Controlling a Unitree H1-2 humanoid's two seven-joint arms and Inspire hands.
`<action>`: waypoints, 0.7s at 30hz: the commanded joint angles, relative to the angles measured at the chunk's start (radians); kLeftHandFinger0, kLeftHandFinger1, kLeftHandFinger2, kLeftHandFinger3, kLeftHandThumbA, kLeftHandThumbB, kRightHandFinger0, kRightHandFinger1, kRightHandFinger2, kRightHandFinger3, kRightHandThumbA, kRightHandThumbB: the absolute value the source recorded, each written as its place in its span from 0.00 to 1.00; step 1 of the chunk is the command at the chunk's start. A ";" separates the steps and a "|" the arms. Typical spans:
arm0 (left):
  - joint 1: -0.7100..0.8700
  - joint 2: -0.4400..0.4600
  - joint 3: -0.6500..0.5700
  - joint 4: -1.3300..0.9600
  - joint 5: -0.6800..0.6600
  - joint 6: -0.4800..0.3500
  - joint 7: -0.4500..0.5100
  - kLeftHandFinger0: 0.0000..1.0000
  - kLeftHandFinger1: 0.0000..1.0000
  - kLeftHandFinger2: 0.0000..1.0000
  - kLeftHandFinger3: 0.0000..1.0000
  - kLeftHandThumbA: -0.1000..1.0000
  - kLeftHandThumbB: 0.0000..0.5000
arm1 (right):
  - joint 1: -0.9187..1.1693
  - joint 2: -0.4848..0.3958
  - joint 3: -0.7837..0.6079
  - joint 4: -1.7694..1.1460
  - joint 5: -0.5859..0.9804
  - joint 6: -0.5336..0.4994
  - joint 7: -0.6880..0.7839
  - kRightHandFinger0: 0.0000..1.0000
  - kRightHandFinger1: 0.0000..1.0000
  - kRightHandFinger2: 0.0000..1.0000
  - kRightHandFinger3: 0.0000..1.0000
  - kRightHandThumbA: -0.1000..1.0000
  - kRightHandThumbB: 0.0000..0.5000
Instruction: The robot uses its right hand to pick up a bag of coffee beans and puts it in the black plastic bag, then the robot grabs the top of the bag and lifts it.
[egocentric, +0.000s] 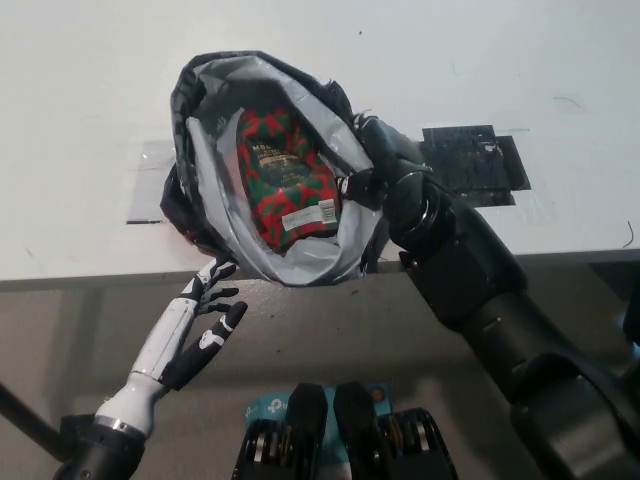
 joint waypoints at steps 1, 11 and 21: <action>-0.027 0.015 -0.003 -0.014 0.006 -0.029 -0.010 0.78 0.82 0.97 1.00 0.90 0.13 | -0.070 0.006 0.005 0.025 -0.006 -0.080 -0.077 0.00 0.07 0.21 0.31 0.30 0.34; -0.035 0.016 -0.002 -0.007 0.002 -0.032 -0.011 0.77 0.82 0.96 1.00 0.90 0.11 | -0.057 -0.001 -0.036 -0.038 0.022 -0.091 -0.125 0.00 0.17 0.35 0.24 0.25 0.32; -0.043 0.020 -0.007 -0.004 0.007 -0.028 -0.014 0.77 0.81 0.95 1.00 0.92 0.13 | -0.051 -0.011 -0.054 -0.147 0.037 -0.055 -0.087 0.06 0.24 0.41 0.23 0.34 0.32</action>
